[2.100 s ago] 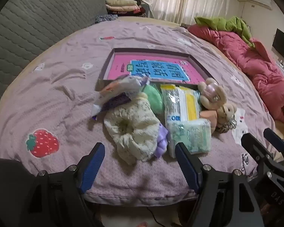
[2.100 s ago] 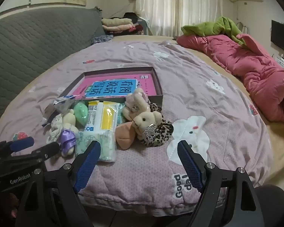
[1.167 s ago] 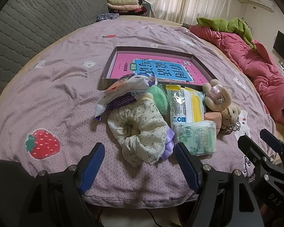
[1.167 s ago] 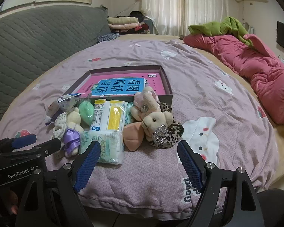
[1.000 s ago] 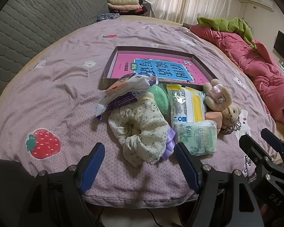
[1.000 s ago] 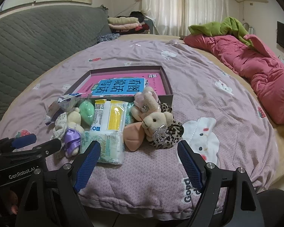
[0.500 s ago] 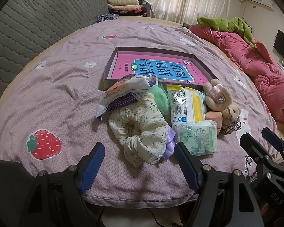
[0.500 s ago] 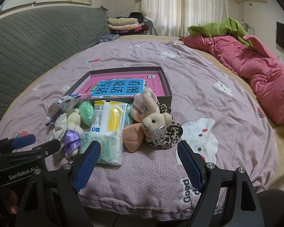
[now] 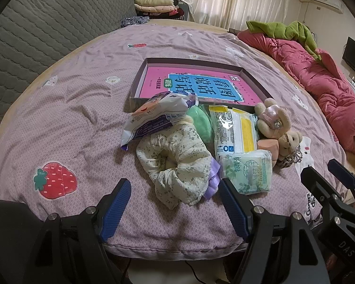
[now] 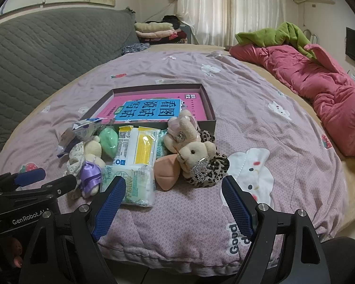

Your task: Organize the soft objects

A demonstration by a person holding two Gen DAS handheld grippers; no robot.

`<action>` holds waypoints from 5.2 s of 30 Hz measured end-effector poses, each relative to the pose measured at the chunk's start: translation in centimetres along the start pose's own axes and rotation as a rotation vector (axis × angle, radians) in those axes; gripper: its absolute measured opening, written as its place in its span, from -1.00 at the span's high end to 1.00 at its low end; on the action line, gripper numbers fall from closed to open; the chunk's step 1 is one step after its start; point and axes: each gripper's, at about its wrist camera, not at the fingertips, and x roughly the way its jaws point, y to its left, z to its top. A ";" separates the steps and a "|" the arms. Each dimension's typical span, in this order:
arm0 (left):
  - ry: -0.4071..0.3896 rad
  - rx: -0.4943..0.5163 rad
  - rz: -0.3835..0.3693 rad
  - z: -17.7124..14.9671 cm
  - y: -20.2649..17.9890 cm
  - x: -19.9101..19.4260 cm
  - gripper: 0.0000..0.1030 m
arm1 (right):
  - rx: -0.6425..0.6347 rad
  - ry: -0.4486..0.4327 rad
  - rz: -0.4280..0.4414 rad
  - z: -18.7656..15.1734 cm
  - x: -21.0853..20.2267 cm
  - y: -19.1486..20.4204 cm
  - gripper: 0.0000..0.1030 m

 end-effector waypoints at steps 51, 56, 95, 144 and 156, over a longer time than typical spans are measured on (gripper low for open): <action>0.114 -0.098 -0.109 1.5 3.3 4.1 -0.05 | -0.075 0.140 0.080 -1.1 5.3 4.5 -0.63; 0.129 -0.121 -0.150 1.7 4.0 4.5 0.22 | -0.048 0.166 0.087 -1.1 6.7 4.9 -0.63; -0.002 0.000 -0.305 1.9 0.8 0.2 0.68 | -0.122 0.007 0.055 1.1 3.6 4.8 -0.47; -0.366 0.036 -0.201 10.3 2.6 -1.5 0.68 | -0.070 -0.208 -0.018 8.9 3.8 -1.6 -0.47; -0.318 -0.006 -0.192 14.4 4.7 3.3 0.68 | -0.052 -0.176 -0.038 11.1 6.8 -3.5 -0.47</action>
